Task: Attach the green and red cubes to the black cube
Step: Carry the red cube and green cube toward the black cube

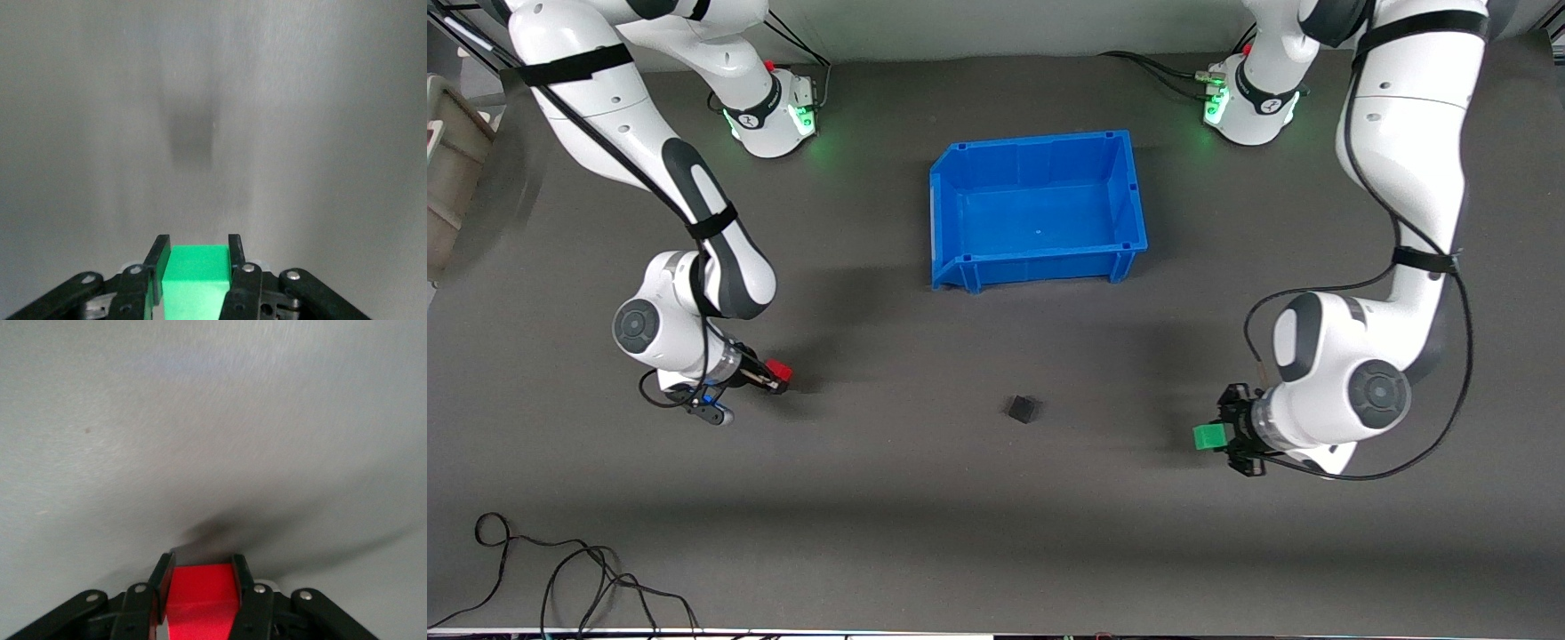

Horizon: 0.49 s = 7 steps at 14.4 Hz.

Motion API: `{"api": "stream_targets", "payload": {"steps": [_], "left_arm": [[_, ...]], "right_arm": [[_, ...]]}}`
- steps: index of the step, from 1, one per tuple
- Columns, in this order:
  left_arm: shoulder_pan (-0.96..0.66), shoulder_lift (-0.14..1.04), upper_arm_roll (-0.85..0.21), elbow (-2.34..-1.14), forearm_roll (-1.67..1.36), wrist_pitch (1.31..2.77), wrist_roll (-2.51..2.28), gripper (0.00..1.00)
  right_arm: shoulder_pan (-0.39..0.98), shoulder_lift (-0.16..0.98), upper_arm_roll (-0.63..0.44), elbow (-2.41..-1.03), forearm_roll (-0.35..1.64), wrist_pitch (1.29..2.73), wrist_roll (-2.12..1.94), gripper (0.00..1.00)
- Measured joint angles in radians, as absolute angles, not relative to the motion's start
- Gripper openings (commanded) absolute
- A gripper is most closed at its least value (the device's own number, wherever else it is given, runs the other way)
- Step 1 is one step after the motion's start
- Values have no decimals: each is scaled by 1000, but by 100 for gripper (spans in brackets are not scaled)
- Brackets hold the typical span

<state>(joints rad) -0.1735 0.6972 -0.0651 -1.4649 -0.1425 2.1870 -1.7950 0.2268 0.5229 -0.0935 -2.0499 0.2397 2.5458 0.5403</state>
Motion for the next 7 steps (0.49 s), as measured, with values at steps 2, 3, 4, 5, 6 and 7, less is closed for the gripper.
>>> {"api": "stream_targets", "payload": {"steps": [2,3,4,5,6,7], "left_arm": [[-205,703,-66,-1464,-142,2190,-1812,0],[-227,710,-66,-1464,-140,2196,-1817,0],[-251,719,-66,-1464,-137,2206,-1820,0],[-276,729,-67,-1463,-126,2214,-1822,0],[-300,739,-67,-1463,-101,2217,-1824,0],[-320,750,-66,-1462,-71,2221,-1829,0]], "right_arm": [[299,518,-90,-2036,240,2546,723,0],[336,514,-88,-2023,241,2543,817,0],[368,509,-87,-2004,241,2521,898,0],[392,505,-87,-1975,242,2474,972,0],[407,504,-87,-1934,244,2413,1068,0],[415,505,-87,-1887,244,2355,1176,0]]}}
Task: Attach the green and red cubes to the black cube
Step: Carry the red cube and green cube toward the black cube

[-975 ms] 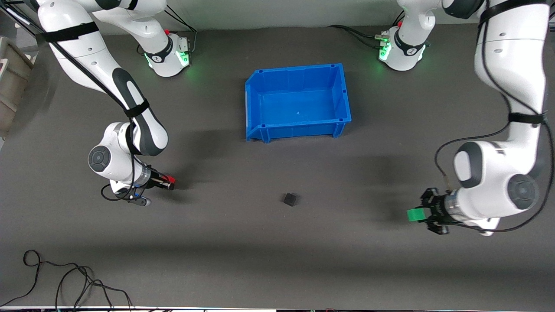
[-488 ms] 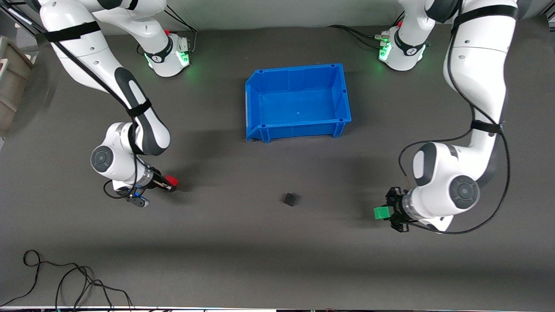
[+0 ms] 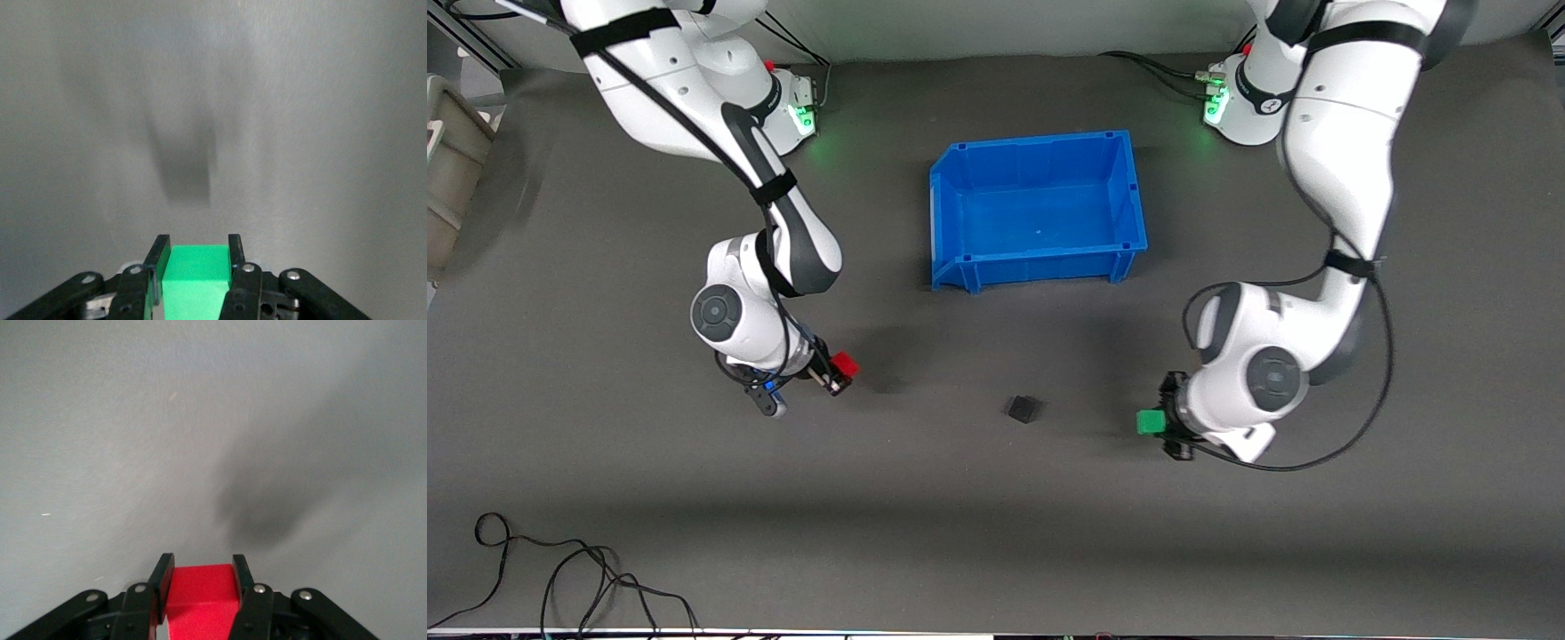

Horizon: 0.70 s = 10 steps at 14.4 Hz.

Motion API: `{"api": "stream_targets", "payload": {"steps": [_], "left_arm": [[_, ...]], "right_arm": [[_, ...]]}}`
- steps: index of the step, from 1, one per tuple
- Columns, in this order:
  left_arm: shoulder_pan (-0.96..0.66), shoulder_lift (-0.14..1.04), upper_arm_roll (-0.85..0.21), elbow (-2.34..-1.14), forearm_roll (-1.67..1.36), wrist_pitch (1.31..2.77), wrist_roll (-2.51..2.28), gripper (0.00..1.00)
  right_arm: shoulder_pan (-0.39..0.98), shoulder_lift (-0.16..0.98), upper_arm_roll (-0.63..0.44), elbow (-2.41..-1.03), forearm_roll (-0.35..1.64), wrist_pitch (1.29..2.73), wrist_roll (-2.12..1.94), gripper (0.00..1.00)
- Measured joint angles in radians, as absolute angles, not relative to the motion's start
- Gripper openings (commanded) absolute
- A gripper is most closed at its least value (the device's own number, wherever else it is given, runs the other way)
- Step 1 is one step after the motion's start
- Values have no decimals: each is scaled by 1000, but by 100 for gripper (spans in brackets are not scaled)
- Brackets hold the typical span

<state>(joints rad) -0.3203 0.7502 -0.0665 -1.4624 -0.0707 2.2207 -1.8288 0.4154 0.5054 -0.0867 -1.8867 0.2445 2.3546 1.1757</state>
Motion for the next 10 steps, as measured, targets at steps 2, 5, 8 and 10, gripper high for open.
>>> {"api": "stream_targets", "payload": {"steps": [2,5,8,10], "left_arm": [[-343,769,-66,-1459,-40,2233,-1831,0],[-359,780,-66,-1457,-32,2283,-1831,0],[-391,790,-67,-1456,-27,2314,-1828,0],[-426,799,-67,-1452,-25,2324,-1829,0]], "right_arm": [[430,525,-86,-1777,244,2239,1389,0],[450,597,-86,-1630,244,2137,1619,0],[488,688,-85,-1536,226,2113,1826,0],[522,748,-85,-1473,210,2098,1956,0]]}}
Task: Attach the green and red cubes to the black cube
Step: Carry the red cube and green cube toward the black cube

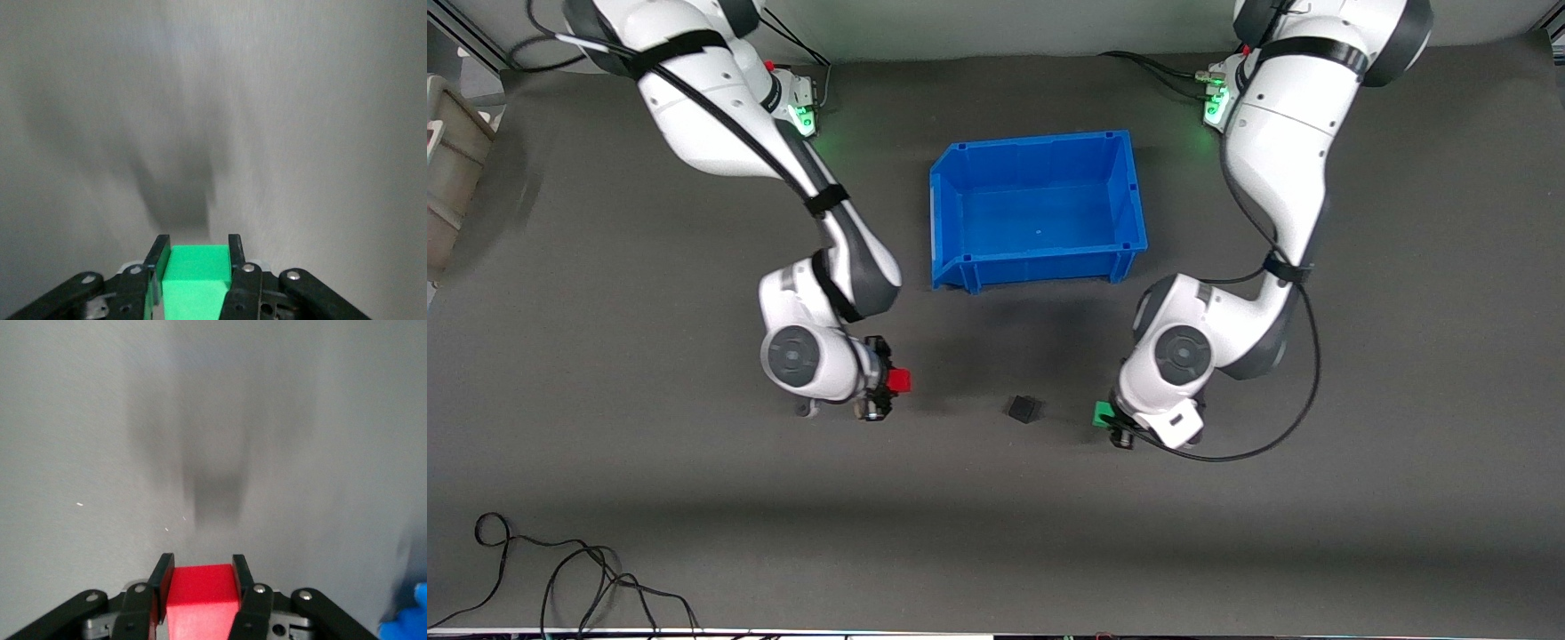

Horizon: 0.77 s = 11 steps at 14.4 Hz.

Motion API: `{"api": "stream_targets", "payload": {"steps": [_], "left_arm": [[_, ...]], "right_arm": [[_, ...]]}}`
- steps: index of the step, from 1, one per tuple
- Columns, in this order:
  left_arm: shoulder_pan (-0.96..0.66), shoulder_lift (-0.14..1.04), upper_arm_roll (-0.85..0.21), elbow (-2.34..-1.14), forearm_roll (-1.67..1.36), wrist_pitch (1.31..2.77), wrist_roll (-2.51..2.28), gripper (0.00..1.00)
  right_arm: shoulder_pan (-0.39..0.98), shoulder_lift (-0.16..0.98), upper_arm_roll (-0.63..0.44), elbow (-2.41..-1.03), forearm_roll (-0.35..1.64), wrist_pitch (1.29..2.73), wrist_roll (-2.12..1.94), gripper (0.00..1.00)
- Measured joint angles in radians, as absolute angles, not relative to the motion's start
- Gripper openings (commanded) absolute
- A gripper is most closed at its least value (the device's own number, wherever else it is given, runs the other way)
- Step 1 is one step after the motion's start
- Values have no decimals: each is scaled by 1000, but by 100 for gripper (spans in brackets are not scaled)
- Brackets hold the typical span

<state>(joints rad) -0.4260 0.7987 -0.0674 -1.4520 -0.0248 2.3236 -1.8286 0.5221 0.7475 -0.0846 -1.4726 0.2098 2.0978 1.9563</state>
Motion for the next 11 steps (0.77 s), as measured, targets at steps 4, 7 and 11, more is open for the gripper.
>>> {"api": "stream_targets", "payload": {"steps": [4,7,11], "left_arm": [[-445,825,-66,-1441,-23,2397,-1829,0],[-475,870,-67,-1438,-10,2491,-1828,0],[-509,890,-66,-1414,13,2502,-1828,0]], "right_arm": [[534,796,-86,-1397,269,2080,2082,0],[533,807,-85,-1377,278,2080,2182,0],[573,879,-71,-1295,279,2120,2277,0]]}}
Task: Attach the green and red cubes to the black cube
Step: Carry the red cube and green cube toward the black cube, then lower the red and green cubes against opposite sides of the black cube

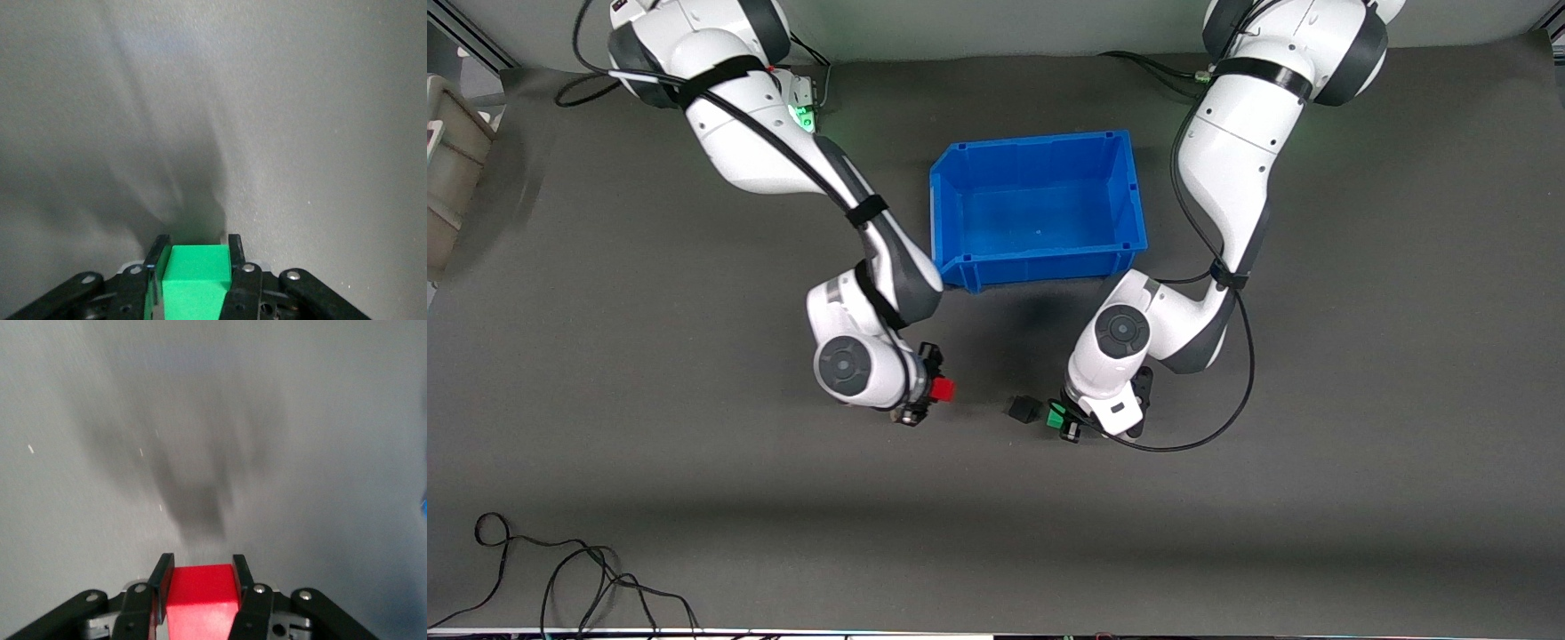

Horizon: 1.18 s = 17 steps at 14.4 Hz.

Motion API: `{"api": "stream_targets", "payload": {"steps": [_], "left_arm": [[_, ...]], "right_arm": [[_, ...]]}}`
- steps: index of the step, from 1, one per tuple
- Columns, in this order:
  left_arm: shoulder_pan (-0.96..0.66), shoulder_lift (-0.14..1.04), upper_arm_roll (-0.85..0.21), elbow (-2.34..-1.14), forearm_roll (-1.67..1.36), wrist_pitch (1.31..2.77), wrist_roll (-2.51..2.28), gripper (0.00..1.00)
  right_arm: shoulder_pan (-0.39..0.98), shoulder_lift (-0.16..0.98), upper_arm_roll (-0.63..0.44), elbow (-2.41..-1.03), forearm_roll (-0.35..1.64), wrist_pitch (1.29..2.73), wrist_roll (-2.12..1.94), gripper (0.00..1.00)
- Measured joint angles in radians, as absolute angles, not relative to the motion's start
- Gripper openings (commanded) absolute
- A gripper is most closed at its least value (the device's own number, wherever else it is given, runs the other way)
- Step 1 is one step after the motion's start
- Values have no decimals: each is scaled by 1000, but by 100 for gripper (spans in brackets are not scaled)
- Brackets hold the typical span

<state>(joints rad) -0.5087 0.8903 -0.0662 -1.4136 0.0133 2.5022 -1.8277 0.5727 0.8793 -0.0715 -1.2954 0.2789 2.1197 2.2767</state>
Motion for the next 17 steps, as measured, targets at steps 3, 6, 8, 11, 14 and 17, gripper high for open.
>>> {"api": "stream_targets", "payload": {"steps": [3,6,8,11,14,17], "left_arm": [[-509,901,-65,-1395,17,2502,-1828,0],[-509,922,-65,-1359,17,2502,-1828,0],[-512,931,-65,-1350,16,2502,-1828,0],[-524,932,-66,-1349,16,2502,-1829,0],[-528,932,-73,-1346,15,2502,-1830,0],[-529,932,-74,-1341,15,2501,-1836,0]], "right_arm": [[602,915,-71,-1255,279,2160,2314,0],[608,931,-70,-1220,279,2167,2346,0],[609,940,-67,-1200,280,2172,2363,0],[611,948,-43,-1186,280,2194,2393,0],[617,964,-39,-1182,280,2197,2395,0],[622,996,-37,-1149,280,2202,2400,0]]}}
